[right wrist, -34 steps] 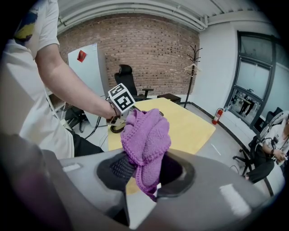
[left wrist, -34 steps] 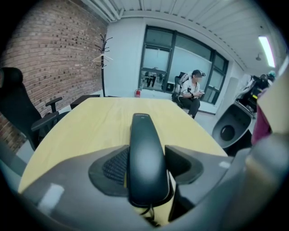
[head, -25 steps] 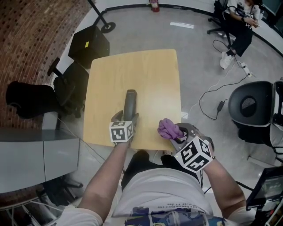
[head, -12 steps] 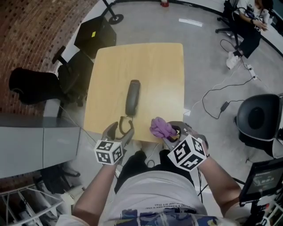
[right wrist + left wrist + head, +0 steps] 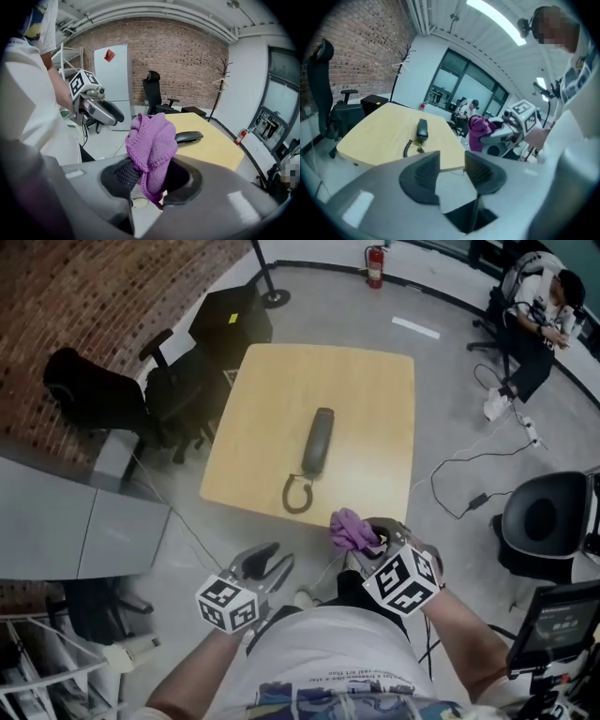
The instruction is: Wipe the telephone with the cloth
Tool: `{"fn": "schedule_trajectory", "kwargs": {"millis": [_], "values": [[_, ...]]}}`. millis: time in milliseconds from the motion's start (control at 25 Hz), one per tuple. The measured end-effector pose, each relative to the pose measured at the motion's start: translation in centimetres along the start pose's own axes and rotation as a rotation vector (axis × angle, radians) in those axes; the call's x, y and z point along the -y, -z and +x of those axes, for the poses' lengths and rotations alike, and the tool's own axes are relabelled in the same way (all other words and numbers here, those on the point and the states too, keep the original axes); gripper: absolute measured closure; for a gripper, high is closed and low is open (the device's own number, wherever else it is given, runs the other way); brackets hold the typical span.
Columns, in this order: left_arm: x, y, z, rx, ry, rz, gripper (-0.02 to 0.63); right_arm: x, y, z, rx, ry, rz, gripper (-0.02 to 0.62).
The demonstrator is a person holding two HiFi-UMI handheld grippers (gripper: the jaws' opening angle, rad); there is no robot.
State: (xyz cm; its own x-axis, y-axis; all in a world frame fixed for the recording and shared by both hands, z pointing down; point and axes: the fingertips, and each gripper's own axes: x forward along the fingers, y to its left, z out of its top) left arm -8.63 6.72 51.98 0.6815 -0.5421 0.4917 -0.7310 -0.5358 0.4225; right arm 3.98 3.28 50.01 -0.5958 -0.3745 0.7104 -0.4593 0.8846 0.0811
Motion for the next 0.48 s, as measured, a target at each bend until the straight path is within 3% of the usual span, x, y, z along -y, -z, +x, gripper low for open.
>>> {"fn": "schedule_trajectory", "kwargs": {"millis": [320, 480], "values": [[1.4, 3.4, -9.5, 0.099, 0.091, 0.007, 0.522, -11.0, -4.4, 0.1, 0.017, 0.012, 0.015, 0.474], [3.3, 3.9, -11.9, 0.108, 0.157, 0.063, 0.538, -14.7, -5.1, -1.1, 0.030, 0.051, 0.052, 0.475]]}}
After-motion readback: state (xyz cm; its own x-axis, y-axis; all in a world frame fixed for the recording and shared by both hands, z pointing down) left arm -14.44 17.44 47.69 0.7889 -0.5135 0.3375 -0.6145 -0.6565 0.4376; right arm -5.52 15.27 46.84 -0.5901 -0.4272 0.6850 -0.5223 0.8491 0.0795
